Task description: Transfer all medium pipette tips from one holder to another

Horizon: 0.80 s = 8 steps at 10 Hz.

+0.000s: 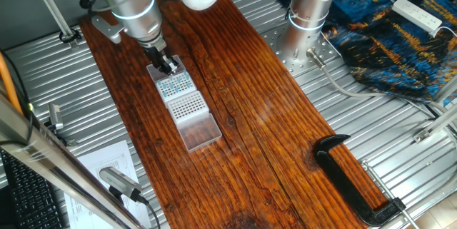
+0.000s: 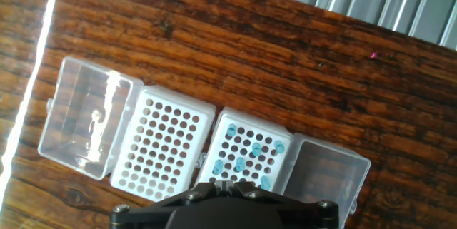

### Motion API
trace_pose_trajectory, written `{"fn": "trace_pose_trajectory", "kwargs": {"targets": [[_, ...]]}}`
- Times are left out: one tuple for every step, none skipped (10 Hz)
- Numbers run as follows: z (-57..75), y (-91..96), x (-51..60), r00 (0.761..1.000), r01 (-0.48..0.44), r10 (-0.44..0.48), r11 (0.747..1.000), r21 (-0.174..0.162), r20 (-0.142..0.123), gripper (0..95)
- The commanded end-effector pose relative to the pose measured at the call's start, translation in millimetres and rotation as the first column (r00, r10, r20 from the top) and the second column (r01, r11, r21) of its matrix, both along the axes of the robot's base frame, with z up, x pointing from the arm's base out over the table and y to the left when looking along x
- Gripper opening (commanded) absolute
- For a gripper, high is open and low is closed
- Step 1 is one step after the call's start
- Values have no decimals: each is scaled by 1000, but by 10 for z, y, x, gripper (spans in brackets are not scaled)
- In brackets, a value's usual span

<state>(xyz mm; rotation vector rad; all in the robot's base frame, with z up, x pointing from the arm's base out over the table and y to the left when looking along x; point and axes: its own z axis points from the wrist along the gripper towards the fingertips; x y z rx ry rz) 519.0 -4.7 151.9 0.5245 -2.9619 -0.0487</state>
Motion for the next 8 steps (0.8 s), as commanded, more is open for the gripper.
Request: {"fn": "trace_pose_trajectory", "kwargs": {"targets": [[-4, -4, -14, 997, -75, 75, 997, 6, -15, 0], [-7, -2, -14, 982, -187, 187, 982, 20, -37, 0], [-13, -5, -26, 964, -260, 262, 965, 38, -41, 0], [-19, -9, -38, 956, -290, 292, 955, 54, -31, 0], [-25, -9, -47, 944, -329, 331, 940, 88, -3, 0], [-27, -9, -47, 946, -323, 324, 943, 84, 5, 0], [-30, -9, -47, 941, -339, 340, 938, 76, 4, 0], [-30, -9, -47, 945, -326, 326, 943, 69, 3, 0]]}}
